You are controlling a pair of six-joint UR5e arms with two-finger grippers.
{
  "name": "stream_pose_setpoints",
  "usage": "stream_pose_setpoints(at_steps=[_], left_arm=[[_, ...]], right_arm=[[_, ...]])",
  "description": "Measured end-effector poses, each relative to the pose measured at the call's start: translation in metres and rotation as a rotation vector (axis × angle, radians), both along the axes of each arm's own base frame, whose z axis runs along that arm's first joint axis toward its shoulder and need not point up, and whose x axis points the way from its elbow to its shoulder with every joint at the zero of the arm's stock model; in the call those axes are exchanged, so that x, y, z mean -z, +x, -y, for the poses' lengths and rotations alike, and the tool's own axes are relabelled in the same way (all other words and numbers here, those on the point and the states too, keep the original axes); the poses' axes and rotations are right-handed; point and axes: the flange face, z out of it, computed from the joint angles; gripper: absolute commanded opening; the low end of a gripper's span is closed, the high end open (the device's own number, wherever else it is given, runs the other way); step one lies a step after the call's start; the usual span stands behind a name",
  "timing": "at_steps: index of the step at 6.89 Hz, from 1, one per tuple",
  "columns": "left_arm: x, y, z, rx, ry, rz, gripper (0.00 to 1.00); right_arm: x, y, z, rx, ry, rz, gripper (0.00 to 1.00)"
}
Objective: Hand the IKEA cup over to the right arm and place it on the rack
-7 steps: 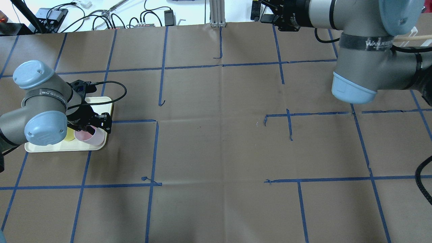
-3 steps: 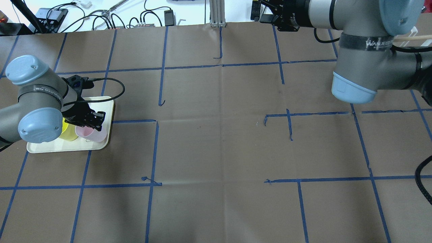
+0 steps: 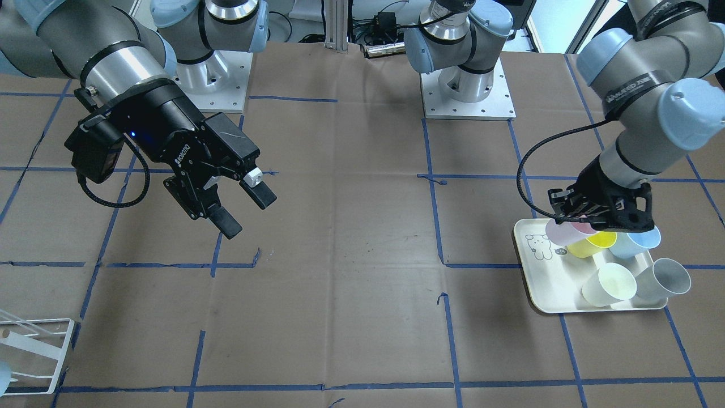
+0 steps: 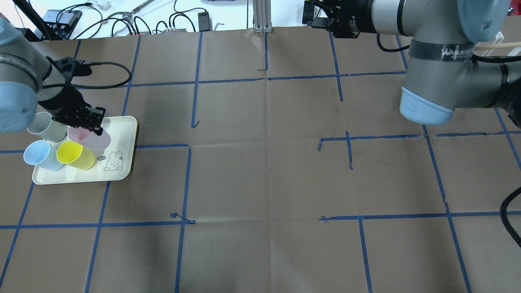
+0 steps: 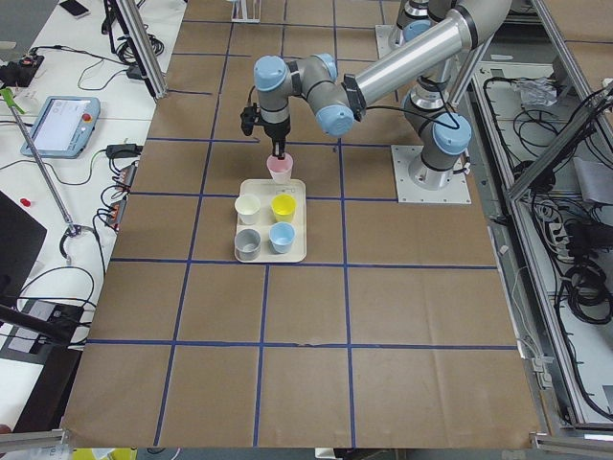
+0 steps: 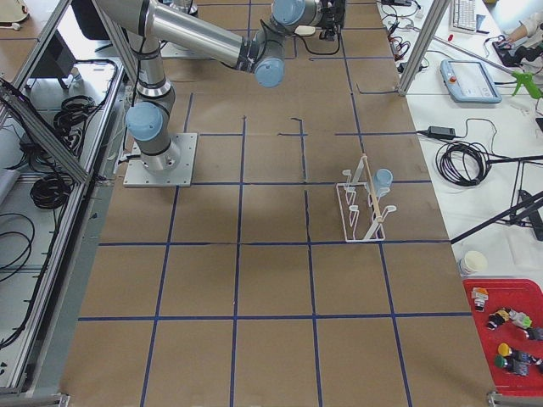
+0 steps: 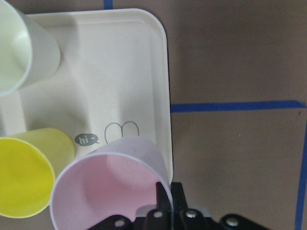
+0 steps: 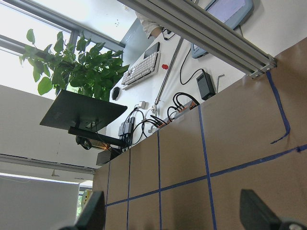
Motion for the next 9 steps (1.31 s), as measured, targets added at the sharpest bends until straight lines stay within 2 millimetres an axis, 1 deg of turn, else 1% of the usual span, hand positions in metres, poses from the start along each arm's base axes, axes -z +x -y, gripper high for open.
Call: stream_pose_setpoints(at_steps=[1, 2, 3, 4, 5, 6, 7, 9], left_arm=[[-0.030, 0.003, 0.011, 0.019, -0.001, -0.003, 0.00], [-0.052, 0.002, 0.016, 0.066, -0.026, -0.011, 0.00], [-0.069, -0.003, 0.020, 0.133, -0.082, -0.053, 0.00], [-0.082, -0.011, 0.024, 0.190, -0.162, -0.132, 0.00], [-0.087, -0.020, 0.030, 0.230, -0.250, -0.214, 0.00], [-0.085, -0.028, 0.036, 0.265, -0.316, -0.284, 0.00], [-0.079, -0.034, 0.044, 0.310, -0.359, -0.355, 0.00], [-0.058, -0.043, 0.066, 0.405, -0.466, -0.515, 0.00]], right_arm=[[0.000, 0.000, 0.000, 0.001, 0.002, 0.002, 1.00], [0.000, 0.000, 0.000, 0.007, 0.011, 0.010, 0.99], [0.001, 0.000, 0.000, 0.015, 0.024, 0.021, 0.99], [0.006, 0.000, -0.002, 0.021, 0.027, 0.029, 0.99], [0.014, 0.000, -0.008, 0.033, 0.023, 0.047, 0.99], [0.023, 0.001, -0.017, 0.056, 0.020, 0.080, 0.99], [0.029, 0.001, -0.023, 0.073, 0.017, 0.107, 0.99], [0.034, 0.001, -0.027, 0.083, 0.018, 0.124, 0.99]])
